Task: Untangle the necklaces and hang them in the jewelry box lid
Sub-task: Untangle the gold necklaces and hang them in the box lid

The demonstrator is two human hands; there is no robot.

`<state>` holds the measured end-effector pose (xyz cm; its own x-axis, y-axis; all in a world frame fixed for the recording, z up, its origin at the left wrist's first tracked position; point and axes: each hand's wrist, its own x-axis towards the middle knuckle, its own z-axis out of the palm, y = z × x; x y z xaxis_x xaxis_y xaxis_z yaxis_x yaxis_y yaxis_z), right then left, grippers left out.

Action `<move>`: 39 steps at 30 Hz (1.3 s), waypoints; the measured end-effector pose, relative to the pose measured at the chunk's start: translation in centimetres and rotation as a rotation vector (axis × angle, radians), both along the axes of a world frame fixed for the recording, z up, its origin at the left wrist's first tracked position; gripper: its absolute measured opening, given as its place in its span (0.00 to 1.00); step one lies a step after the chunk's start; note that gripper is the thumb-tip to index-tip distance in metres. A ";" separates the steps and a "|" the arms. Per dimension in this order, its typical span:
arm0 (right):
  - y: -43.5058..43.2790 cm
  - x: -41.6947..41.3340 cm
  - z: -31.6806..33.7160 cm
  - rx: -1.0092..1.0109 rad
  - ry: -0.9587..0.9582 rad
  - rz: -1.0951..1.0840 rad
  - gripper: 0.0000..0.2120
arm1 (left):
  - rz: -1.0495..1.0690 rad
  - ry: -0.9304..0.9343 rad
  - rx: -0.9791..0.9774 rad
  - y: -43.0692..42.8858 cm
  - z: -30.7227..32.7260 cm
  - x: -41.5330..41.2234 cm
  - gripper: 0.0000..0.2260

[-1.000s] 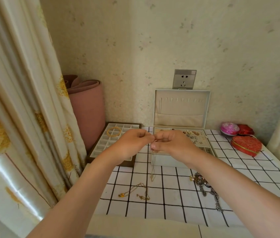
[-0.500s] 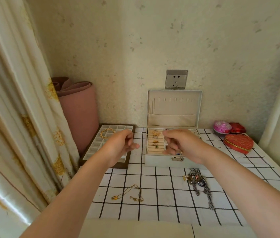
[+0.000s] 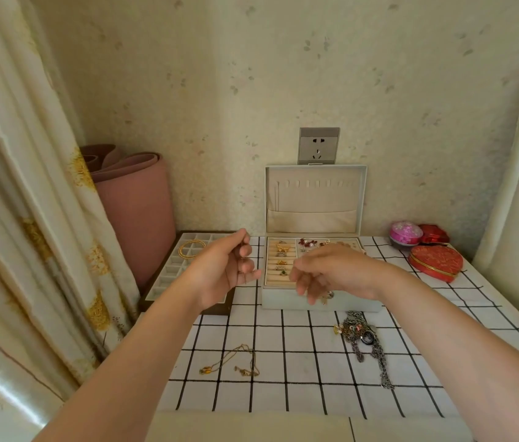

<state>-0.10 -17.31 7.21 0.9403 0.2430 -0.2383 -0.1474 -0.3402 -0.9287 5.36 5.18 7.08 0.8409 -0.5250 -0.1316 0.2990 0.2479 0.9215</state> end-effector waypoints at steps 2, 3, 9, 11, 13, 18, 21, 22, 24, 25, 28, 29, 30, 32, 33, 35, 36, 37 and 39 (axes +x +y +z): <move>0.4 -0.1 0.1 0.016 0.012 0.084 0.08 | -0.050 -0.071 0.073 -0.4 0.7 -0.3 0.10; 0.6 -0.1 0.1 0.074 0.028 0.111 0.09 | -0.082 -0.091 0.095 -0.7 0.9 -0.5 0.10; 2.1 0.0 0.5 0.282 0.052 0.046 0.12 | -0.201 -0.210 0.306 -2.2 1.4 -1.2 0.11; 2.1 -0.1 0.6 0.270 0.017 0.003 0.16 | -0.221 -0.260 0.420 -2.0 1.2 -1.1 0.11; 1.8 -0.1 0.6 0.280 -0.013 -0.043 0.17 | -0.255 -0.275 0.529 -1.7 1.0 -0.9 0.11; 0.8 0.6 0.7 0.324 -0.091 -0.158 0.16 | -0.259 -0.239 0.575 -1.1 1.1 -0.3 0.15; 0.0 1.1 1.4 0.290 -0.121 -0.231 0.14 | -0.220 -0.261 0.480 -1.4 1.9 0.5 0.11; -0.2 1.3 1.8 0.274 -0.131 -0.251 0.14 | -0.193 -0.265 0.444 -1.6 2.3 0.9 0.10; -0.7 2.1 2.7 0.215 -0.157 -0.281 0.13 | -0.131 -0.272 0.376 -2.1 3.1 2.0 0.09; -0.9 2.5 3.2 0.167 -0.177 -0.289 0.12 | -0.100 -0.281 0.351 -2.4 3.6 2.7 0.09; -1.4 4.2 4.4 0.016 -0.254 -0.297 0.10 | -0.004 -0.359 0.357 -3.5 4.6 4.7 0.09; -1.5 4.9 4.7 -0.015 -0.272 -0.304 0.09 | 0.029 -0.390 0.373 -3.9 4.8 5.3 0.09; -1.6 5.7 5.0 -0.033 -0.286 -0.313 0.08 | 0.062 -0.415 0.384 -4.4 4.9 6.0 0.09; -1.8 7.5 5.6 -0.073 -0.314 -0.346 0.06 | 0.126 -0.455 0.404 -5.3 5.1 7.4 0.09; -1.9 8.4 5.8 -0.104 -0.327 -0.374 0.06 | 0.163 -0.479 0.424 -5.8 5.0 8.2 0.09; -2.2 10.1 6.0 -0.153 -0.360 -0.429 0.06 | 0.251 -0.543 0.472 -6.6 4.5 10.0 0.09; -2.3 11.0 5.8 -0.162 -0.389 -0.453 0.05 | 0.295 -0.578 0.488 -7.0 4.1 10.8 0.09; -2.5 11.9 5.6 -0.167 -0.428 -0.482 0.04 | 0.340 -0.612 0.497 -7.4 3.7 11.6 0.09; -2.6 13.9 4.7 -0.181 -0.502 -0.558 0.03 | 0.424 -0.666 0.524 -8.0 2.7 13.2 0.09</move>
